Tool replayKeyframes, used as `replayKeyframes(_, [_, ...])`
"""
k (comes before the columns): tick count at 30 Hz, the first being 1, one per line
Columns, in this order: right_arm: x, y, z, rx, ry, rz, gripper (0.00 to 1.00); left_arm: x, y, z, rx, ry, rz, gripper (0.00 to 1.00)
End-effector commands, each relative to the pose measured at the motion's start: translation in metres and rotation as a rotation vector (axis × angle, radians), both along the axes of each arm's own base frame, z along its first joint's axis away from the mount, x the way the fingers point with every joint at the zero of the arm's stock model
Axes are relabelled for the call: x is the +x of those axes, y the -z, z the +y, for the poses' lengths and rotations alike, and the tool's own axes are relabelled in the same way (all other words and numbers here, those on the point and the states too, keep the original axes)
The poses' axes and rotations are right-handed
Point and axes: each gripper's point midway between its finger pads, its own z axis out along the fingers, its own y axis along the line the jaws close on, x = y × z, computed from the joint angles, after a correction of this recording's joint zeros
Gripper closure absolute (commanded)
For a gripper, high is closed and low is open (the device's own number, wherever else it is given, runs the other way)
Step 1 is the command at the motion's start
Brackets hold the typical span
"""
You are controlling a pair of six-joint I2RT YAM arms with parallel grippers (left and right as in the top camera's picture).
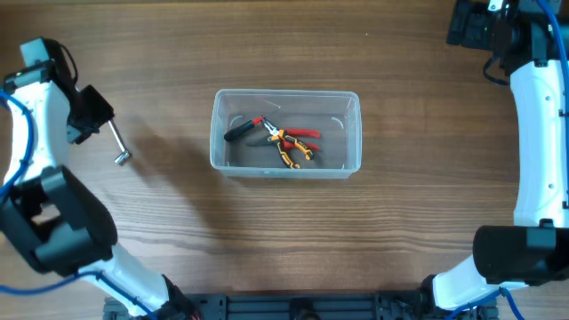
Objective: Pack container
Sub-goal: 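Move the left gripper over the silver socket wrench, then lower the left gripper and grasp the socket wrench shaft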
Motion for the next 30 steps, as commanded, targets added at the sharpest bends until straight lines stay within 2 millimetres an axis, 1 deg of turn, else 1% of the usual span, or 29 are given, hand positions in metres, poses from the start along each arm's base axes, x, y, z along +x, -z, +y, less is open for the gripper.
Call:
replayKeyframes(1, [-0.001,-0.012,0.000,0.005,0.016,-0.035,0.00,0.006,0.040,-0.008,-0.064,0.069,0.051,0.47])
replayKeyframes(3, [-0.001,-0.012,0.000,0.005,0.016,-0.035,0.00,0.010,0.049,-0.006,-0.064,0.087,0.052,0.47])
replayKeyframes(5, [-0.001,-0.012,0.000,0.005,0.016,-0.035,0.00,0.016,0.054,-0.004,-0.057,0.087,0.035,0.46])
replayKeyframes(10, [-0.001,-0.012,0.000,0.006,0.017,-0.035,0.00,0.036,0.053,0.001,-0.039,0.091,-0.040,0.49])
replayKeyframes(13, [-0.001,-0.012,0.000,0.005,0.016,-0.035,0.00,0.040,0.055,0.003,-0.033,0.092,-0.053,0.49])
replayKeyframes(16, [-0.001,-0.012,0.000,0.005,0.016,-0.035,0.00,0.039,0.062,0.002,-0.040,0.091,-0.038,0.49])
replayKeyframes(25, [-0.001,-0.012,0.000,0.005,0.016,-0.035,0.00,0.028,0.101,-0.002,-0.080,0.088,0.050,0.48])
replayKeyframes(30, [-0.001,-0.012,0.000,0.005,0.016,-0.035,0.00,0.031,0.109,-0.001,-0.079,0.088,0.048,0.46])
